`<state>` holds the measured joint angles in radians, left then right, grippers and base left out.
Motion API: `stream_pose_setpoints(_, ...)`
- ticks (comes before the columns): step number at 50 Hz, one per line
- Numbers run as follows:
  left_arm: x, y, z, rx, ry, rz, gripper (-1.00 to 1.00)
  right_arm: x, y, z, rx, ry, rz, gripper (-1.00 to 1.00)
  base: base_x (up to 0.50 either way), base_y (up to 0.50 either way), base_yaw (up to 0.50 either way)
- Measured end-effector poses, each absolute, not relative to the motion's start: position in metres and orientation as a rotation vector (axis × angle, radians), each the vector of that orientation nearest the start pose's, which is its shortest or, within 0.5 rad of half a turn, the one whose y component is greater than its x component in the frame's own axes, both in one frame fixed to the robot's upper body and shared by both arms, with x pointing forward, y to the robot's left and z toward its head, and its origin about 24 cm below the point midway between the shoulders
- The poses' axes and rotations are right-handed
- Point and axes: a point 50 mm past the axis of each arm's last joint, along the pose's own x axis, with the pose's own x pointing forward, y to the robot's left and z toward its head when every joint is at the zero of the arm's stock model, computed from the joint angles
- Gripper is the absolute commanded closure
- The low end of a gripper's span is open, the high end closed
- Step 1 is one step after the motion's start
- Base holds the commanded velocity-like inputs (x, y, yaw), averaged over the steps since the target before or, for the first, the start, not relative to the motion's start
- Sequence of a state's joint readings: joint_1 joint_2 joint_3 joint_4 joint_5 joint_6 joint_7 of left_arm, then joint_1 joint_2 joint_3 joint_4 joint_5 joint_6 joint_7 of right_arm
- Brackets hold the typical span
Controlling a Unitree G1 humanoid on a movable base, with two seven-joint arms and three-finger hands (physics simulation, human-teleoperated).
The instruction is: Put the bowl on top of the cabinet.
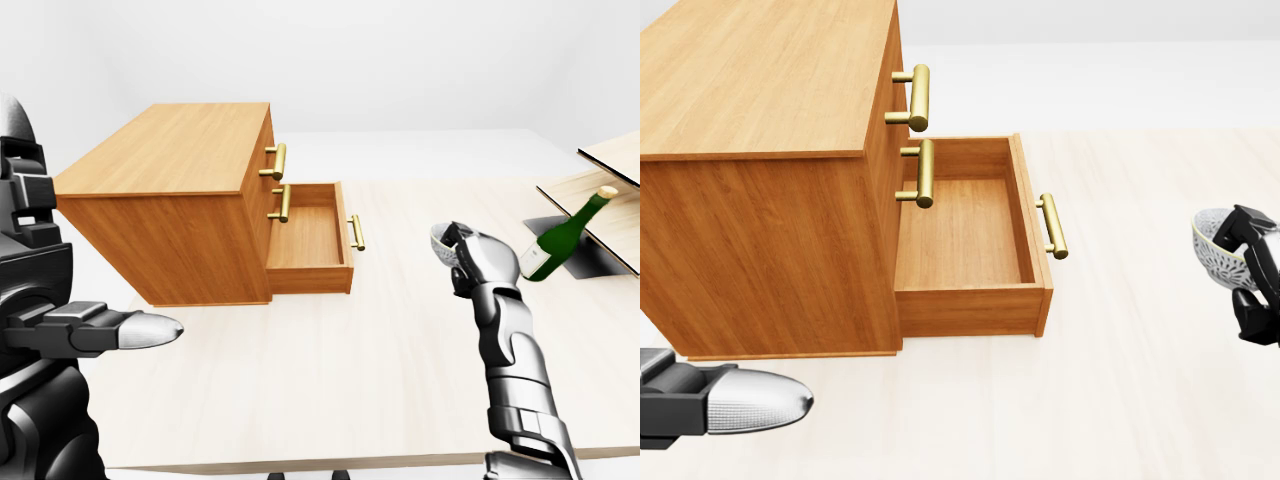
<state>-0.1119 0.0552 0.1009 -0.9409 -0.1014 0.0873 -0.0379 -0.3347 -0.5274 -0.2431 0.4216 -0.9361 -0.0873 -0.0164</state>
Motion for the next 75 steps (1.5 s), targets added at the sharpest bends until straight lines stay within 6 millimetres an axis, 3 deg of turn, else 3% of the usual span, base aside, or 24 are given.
stream_pose_setpoints(36, 0.167, 0.159, 0.256, -0.001, -1.016, -0.044, -1.0, 0.35, -0.239, 0.218, -1.363, -0.254, -0.175, 1.0, 0.0, 0.0, 0.0)
stream_pose_setpoints(58, 0.165, 0.16, 0.259, -0.011, -1.036, -0.042, -1.0, 0.37, -0.192, 0.262, -1.315, -0.354, -0.138, 1.0, 0.0, 0.0, 0.0)
stream_pose_setpoints(75, 0.166, 0.16, 0.259, -0.014, -1.034, -0.042, -1.0, 0.365, -0.151, 0.281, -1.298, -0.433, -0.081, 1.0, 0.0, 0.0, 0.0)
